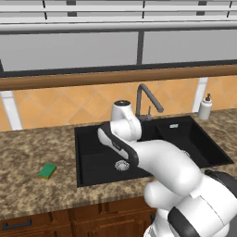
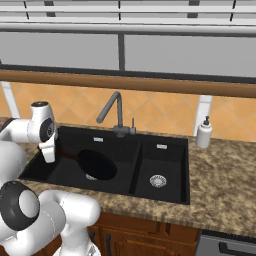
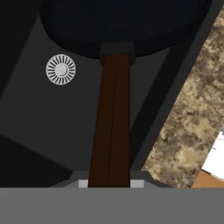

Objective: Pick the pan and sponge and place them into the sink. Then turn on the water.

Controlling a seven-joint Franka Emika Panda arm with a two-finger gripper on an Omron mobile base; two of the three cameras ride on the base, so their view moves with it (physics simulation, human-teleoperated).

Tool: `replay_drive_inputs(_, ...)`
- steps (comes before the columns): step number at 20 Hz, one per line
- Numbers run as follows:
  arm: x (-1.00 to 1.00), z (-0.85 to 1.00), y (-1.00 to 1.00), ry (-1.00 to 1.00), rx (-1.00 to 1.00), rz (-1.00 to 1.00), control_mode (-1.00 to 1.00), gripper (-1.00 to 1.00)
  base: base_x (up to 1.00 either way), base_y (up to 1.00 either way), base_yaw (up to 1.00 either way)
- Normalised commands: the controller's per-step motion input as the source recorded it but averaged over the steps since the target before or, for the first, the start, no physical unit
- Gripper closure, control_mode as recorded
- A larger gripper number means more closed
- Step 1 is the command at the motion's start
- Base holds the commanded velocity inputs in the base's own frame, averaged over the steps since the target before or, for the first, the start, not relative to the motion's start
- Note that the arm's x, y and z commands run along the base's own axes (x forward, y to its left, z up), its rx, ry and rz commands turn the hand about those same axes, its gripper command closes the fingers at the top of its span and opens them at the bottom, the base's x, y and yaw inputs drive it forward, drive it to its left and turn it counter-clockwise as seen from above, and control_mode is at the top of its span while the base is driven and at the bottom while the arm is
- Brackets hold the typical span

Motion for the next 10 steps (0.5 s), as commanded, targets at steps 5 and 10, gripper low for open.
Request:
replay_drive_inputs(5,0.17,-0.34,-0.12,0.00,-0.09,0.00,-1.00,1.00,0.00,0.00,0.00)
replay_drive_inputs(10,0.31,-0.29,-0.07,0.00,-0.08,0.03,-1.00,1.00,0.00,0.00,0.00)
